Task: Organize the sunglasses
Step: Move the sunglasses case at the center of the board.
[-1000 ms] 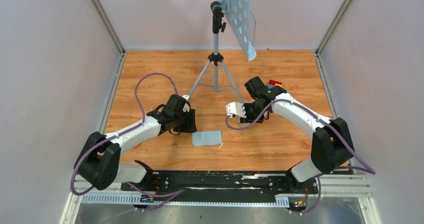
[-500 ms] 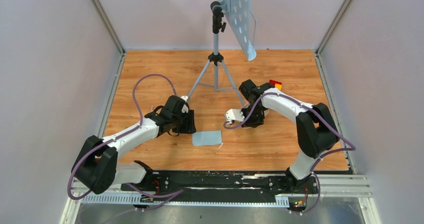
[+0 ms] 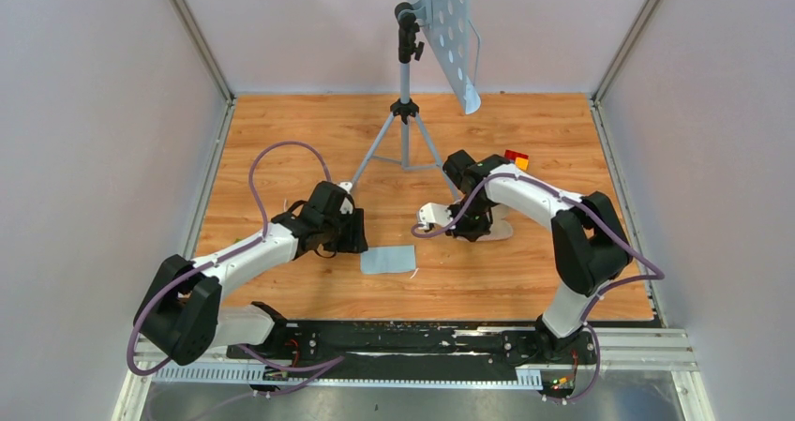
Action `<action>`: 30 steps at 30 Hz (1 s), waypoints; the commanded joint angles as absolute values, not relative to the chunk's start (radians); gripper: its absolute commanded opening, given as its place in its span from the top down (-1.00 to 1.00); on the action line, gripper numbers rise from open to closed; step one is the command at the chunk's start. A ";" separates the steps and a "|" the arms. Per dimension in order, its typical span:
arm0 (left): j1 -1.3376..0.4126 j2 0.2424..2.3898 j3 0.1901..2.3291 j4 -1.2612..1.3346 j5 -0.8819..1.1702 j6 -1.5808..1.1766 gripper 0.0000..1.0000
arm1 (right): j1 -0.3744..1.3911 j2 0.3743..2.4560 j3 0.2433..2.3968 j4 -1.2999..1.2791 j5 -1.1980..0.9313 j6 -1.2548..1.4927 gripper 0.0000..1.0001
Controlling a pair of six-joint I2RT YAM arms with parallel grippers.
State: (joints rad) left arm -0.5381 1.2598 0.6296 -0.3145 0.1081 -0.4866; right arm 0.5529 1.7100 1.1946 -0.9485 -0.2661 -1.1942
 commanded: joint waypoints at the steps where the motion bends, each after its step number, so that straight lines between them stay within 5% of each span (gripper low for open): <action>1: -0.532 1.255 0.615 -0.291 0.118 -0.493 -0.12 | 0.617 1.711 1.245 -0.942 -0.327 -1.106 1.00; 14: -0.531 1.240 0.601 -0.301 0.092 -0.500 -0.12 | 0.747 1.894 1.415 -0.923 -0.282 -0.997 0.98; 30: -0.531 1.259 0.586 -0.270 0.086 -0.512 -0.13 | 0.759 1.893 1.481 -0.916 -0.324 -0.910 0.61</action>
